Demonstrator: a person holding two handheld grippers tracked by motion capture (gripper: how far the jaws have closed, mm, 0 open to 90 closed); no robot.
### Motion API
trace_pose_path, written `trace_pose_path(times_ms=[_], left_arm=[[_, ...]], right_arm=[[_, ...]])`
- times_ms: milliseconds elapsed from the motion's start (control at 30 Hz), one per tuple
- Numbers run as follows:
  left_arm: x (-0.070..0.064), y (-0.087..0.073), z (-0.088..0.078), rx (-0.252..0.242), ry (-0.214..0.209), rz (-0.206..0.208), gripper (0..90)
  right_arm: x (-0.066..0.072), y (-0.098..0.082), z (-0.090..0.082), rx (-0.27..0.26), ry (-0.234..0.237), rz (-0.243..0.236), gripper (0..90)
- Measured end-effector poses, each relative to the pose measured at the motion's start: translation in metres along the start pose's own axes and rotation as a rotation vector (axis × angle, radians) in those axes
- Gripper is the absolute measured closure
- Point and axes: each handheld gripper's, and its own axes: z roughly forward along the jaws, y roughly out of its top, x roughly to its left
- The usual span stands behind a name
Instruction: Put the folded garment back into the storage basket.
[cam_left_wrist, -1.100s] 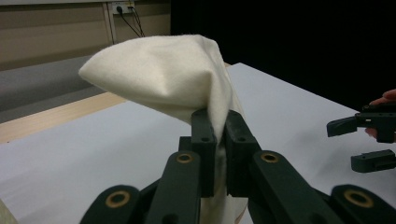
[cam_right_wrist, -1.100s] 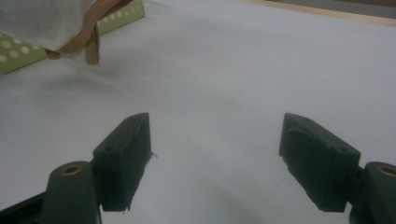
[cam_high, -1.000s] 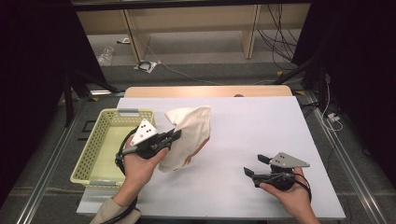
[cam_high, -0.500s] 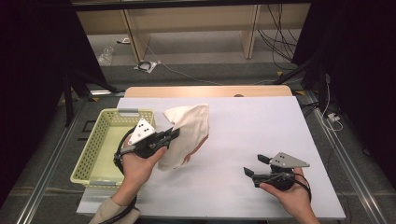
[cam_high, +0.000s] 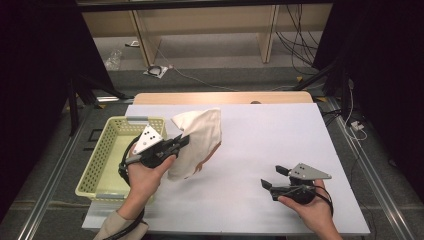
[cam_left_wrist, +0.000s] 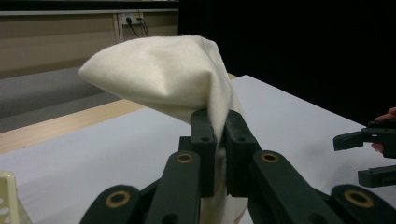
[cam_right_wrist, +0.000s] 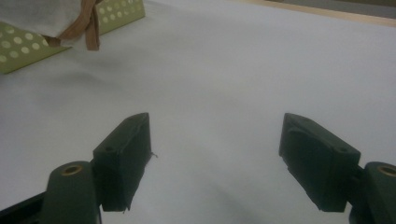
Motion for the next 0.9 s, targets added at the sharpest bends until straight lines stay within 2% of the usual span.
trace_pose_path(times_ms=[900], left_arm=[[0.0081, 0.0043, -0.0067, -0.013, 0.015, -0.008, 84.0]], right_arm=[[0.0003, -0.0001, 0.0, 0.008, 0.0, 0.0, 26.2]])
